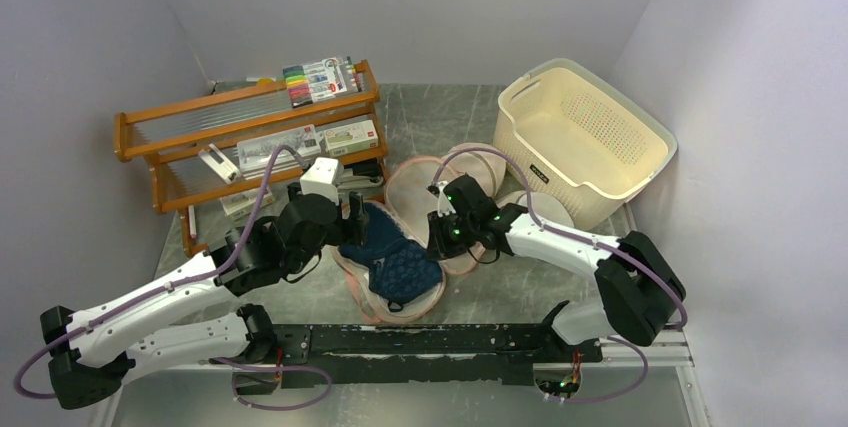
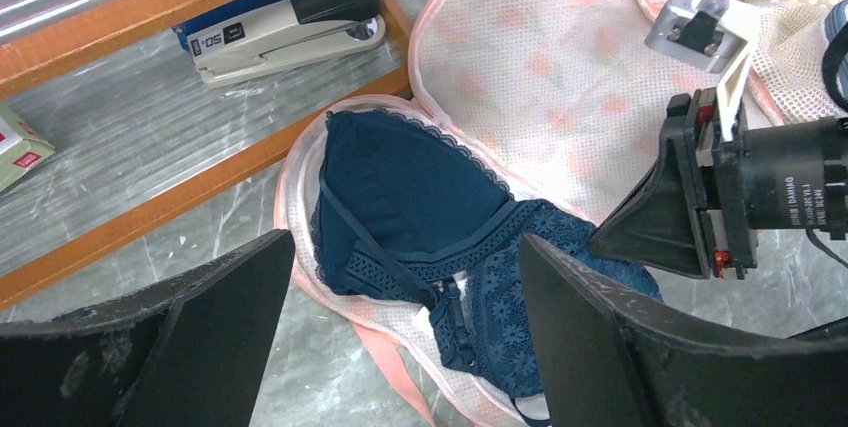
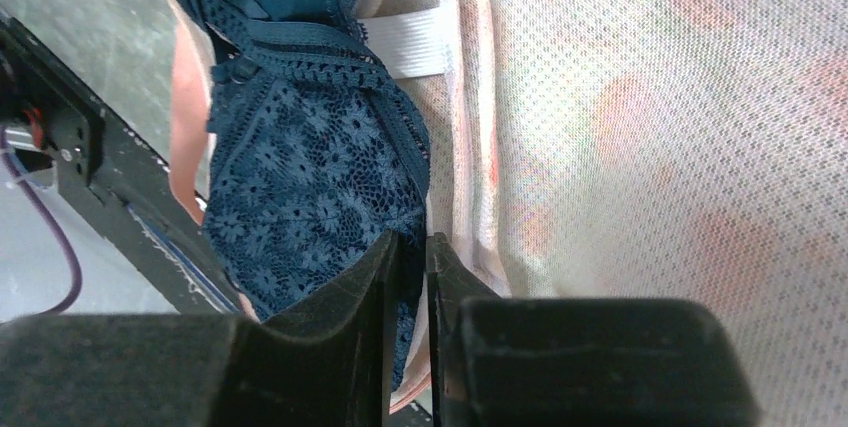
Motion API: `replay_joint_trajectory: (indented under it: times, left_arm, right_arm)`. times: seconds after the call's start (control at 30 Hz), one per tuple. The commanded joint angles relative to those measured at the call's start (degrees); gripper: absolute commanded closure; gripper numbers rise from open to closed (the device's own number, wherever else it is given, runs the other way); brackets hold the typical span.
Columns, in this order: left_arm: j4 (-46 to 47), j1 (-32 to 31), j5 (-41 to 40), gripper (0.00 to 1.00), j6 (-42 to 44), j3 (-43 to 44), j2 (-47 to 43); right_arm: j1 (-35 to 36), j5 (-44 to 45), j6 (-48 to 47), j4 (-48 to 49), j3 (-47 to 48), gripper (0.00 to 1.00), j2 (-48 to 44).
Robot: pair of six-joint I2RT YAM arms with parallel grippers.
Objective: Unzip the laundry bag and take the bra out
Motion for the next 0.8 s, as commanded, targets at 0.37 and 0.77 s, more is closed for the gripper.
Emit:
replay_joint_trajectory:
  times: [0.37,0.77]
  left_arm:
    - [1.51,0.38,1.30,0.06,-0.24,0.26,-0.02]
    - [1.93,0.34,1.65,0.06,-0.28,0.08,0.59]
  right_arm:
    - [0.34,-1.16,0.58,-0.50,2.07,0.79,-1.49]
    - [1.27,-3.13,1.46,1.11,0.25,0.58,-1.84]
